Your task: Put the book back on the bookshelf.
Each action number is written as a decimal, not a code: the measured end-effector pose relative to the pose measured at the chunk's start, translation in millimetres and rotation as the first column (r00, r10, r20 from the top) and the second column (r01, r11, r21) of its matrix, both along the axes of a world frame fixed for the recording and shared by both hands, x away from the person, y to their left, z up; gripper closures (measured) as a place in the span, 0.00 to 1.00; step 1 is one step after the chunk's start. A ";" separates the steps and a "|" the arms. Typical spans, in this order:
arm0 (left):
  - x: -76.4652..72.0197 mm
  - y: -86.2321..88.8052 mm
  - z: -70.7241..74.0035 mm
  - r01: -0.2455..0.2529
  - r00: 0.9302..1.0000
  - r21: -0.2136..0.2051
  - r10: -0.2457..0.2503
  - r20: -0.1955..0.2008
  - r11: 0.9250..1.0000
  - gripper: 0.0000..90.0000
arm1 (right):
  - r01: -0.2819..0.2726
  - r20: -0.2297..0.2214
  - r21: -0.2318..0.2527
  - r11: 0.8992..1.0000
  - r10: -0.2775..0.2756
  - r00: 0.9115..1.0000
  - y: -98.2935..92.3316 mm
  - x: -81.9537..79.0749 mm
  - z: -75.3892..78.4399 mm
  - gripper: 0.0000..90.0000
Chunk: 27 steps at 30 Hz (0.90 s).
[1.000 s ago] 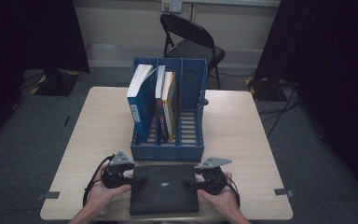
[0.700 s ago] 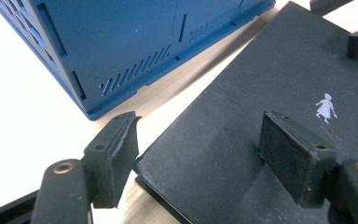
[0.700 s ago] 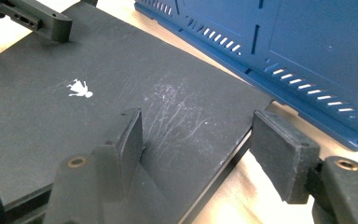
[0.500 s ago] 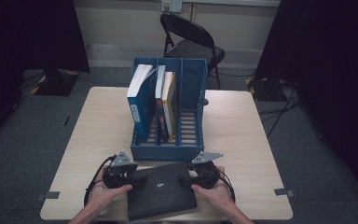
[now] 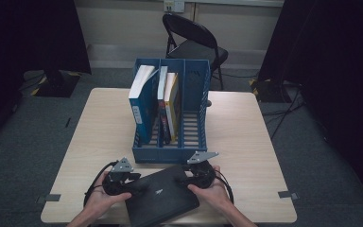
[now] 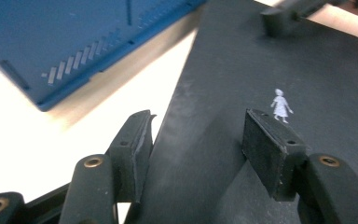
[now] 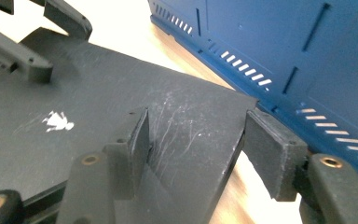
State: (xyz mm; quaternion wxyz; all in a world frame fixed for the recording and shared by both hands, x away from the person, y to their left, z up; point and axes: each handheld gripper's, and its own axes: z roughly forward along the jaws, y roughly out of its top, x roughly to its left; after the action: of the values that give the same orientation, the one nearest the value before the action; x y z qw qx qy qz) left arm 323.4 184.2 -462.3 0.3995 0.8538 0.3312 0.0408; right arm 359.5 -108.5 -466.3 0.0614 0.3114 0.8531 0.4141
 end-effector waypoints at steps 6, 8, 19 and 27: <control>4.5 -5.1 -2.4 -0.001 1.000 -0.028 0.001 -0.014 1.000 0.48 | 0.026 0.015 0.013 1.000 -0.026 1.000 1.6 -2.8 1.7 0.52; 5.3 -5.6 -2.9 -0.004 1.000 -0.034 0.003 -0.017 0.999 0.48 | 0.018 0.018 0.030 0.999 -0.018 1.000 -4.2 -6.1 5.2 0.52; 7.8 -11.8 -4.2 -0.030 0.999 -0.041 0.029 -0.013 0.999 0.44 | 0.054 -0.012 0.031 0.998 -0.054 0.998 -51.1 -57.4 3.7 0.43; 11.2 -17.9 -5.2 -0.018 1.000 -0.054 0.017 -0.022 0.998 0.43 | 0.045 -0.031 0.002 0.999 -0.045 0.999 -61.5 -74.8 -0.2 0.40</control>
State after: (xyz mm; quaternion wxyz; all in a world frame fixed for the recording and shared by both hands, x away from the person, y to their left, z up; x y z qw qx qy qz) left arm 334.6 166.3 -467.5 0.4185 0.8401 0.3440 0.0262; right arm 284.7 -170.0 -466.5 0.0570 0.3370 0.8462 0.4089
